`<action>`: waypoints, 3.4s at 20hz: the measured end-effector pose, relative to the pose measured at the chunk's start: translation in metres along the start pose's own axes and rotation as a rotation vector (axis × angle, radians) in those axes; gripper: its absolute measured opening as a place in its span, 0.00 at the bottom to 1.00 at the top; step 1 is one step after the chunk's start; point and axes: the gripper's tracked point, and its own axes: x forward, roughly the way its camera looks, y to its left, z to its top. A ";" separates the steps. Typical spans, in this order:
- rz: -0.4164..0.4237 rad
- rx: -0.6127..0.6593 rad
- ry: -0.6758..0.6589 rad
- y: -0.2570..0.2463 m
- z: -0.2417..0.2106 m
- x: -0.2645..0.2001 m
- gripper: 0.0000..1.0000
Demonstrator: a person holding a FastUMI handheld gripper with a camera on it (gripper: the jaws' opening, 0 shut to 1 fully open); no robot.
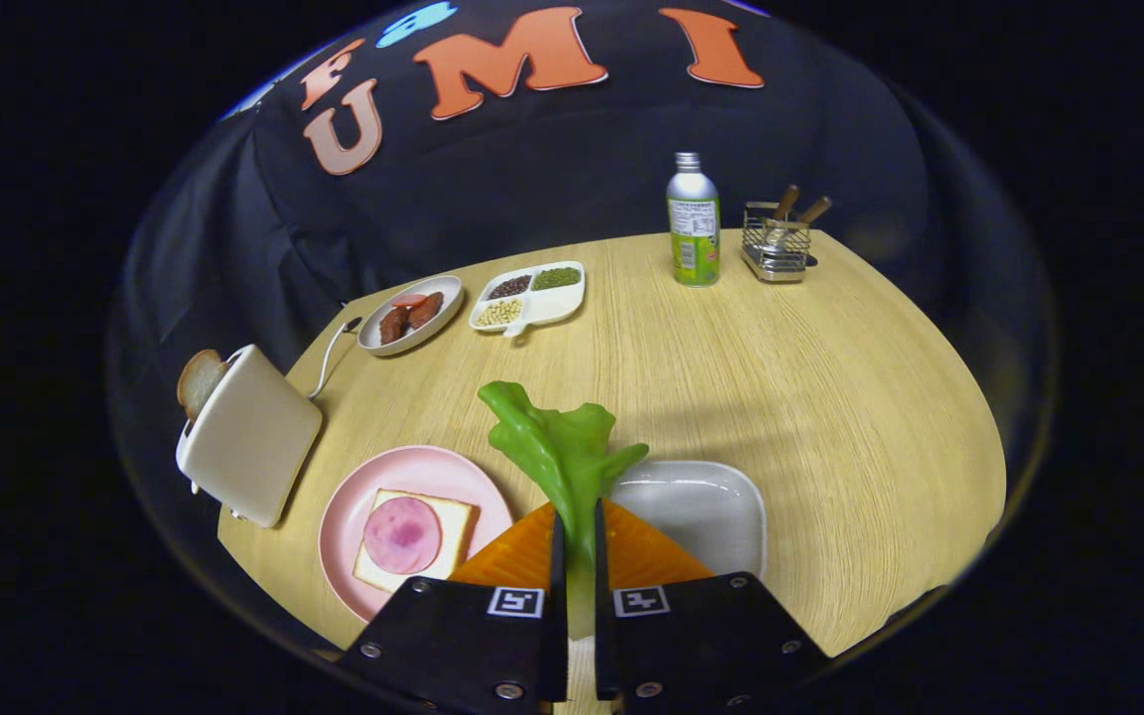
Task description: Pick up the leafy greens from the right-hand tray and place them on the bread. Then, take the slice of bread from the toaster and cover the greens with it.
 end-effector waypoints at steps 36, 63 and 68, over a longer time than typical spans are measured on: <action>0.171 -0.229 0.183 0.120 -0.056 0.038 0.59; 0.269 -0.222 0.092 0.239 0.052 -0.011 0.88; 0.351 -0.238 0.114 0.300 0.063 -0.015 0.89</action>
